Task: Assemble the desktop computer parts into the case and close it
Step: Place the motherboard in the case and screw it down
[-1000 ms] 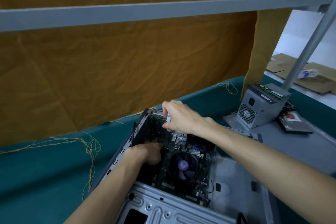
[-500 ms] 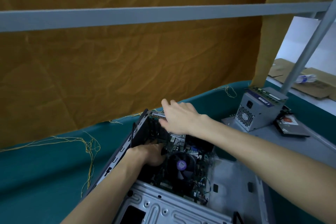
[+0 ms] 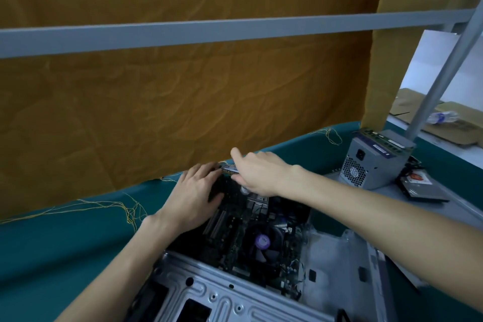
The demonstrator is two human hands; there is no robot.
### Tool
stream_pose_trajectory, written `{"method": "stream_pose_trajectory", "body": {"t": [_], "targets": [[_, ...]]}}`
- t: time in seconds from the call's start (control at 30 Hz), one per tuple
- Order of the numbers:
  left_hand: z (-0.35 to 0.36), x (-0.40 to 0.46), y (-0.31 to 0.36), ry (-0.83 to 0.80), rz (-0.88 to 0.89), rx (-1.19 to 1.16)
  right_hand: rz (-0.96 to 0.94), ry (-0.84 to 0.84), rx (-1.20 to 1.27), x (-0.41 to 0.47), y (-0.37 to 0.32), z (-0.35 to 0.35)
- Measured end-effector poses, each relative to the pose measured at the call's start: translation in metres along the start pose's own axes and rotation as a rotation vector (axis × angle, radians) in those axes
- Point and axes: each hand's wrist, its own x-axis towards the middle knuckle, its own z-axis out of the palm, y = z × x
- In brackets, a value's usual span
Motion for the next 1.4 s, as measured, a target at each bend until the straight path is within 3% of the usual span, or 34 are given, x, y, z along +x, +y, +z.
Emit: {"method": "stream_pose_trajectory", "body": {"t": [0.13, 0.3, 0.4, 0.5, 0.63, 0.77, 0.87, 1.03, 1.17, 1.33, 1.4], "targets": [[0.014, 0.006, -0.005, -0.052, 0.006, 0.025, -0.014, -0.116, 0.089, 0.003, 0.006, -0.004], [0.013, 0.022, 0.001, 0.003, -0.005, 0.014, -0.073, 0.018, -0.143, 0.005, 0.005, 0.002], [0.016, 0.020, -0.002, 0.051, 0.013, -0.042, -0.092, -0.040, -0.047, 0.006, 0.008, 0.002], [0.019, 0.019, -0.004, 0.034, 0.062, 0.013, -0.111, 0.033, -0.151, 0.006, 0.008, 0.003], [0.022, 0.020, -0.004, 0.029, 0.064, 0.042, -0.152, 0.022, -0.056, 0.005, 0.009, 0.006], [0.022, 0.020, -0.005, 0.046, 0.061, 0.014, -0.149, 0.120, -0.182, 0.007, 0.007, 0.010], [0.022, 0.019, -0.005, 0.057, 0.064, 0.008, -0.150, 0.067, -0.015, 0.007, 0.006, 0.007], [0.021, 0.018, -0.005, 0.066, 0.068, -0.002, -0.152, 0.140, -0.239, 0.008, 0.003, 0.009], [0.022, 0.019, -0.005, 0.065, 0.070, 0.011, -0.138, 0.012, 0.006, 0.004, 0.003, 0.007], [0.021, 0.019, -0.005, 0.065, 0.064, 0.008, -0.085, 0.191, -0.277, 0.006, -0.005, 0.013], [0.021, 0.018, -0.004, 0.068, 0.067, 0.005, -0.043, 0.146, -0.119, 0.004, -0.004, 0.014]]}}
